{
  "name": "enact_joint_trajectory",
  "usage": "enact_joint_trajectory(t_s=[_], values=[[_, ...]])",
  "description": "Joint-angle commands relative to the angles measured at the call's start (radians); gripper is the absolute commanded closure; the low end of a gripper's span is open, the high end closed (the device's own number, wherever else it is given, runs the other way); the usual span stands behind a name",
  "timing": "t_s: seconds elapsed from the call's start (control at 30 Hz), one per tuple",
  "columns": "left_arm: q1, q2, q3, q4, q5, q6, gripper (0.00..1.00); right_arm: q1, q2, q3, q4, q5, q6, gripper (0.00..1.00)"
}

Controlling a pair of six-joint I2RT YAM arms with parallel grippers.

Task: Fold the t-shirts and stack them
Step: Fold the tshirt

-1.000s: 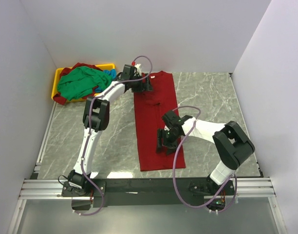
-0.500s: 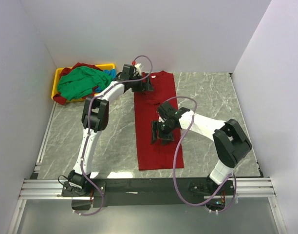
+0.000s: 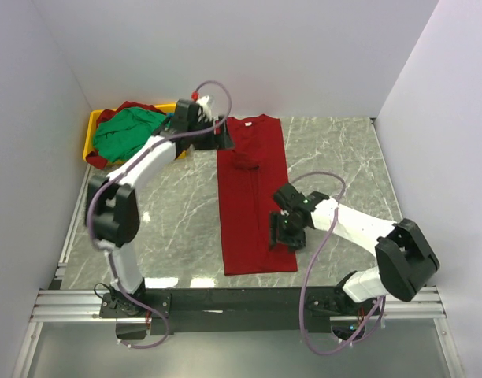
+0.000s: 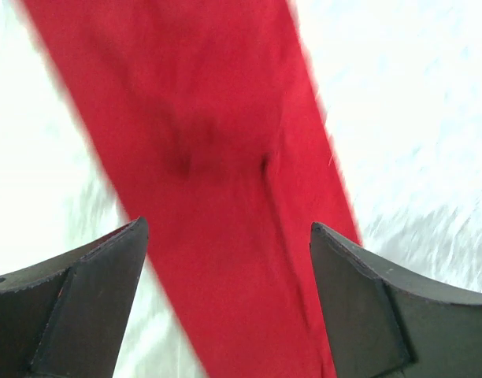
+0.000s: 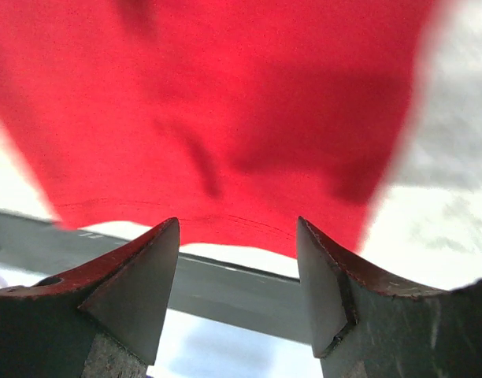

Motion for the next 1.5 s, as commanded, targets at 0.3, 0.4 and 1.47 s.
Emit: enact_joint_trajectory(t_s=[0.3,0.4,1.47], values=[[-0.099,-0.460,-0.626,-0.187,-0.046,-0.054,0.11,0.006,-0.176,-0.188,-0.048,0.120,0.177,0.32],[-0.116,-0.508,-0.666,-0.224,-0.012,-0.060,0.11,0.005,-0.177,-0.216,-0.034,0.114,0.185,0.34],[-0.340,-0.443,-0.826,-0.248,0.140,-0.170,0.19,0.008,-0.146,-0.272,-0.007,0.092,0.202,0.89]])
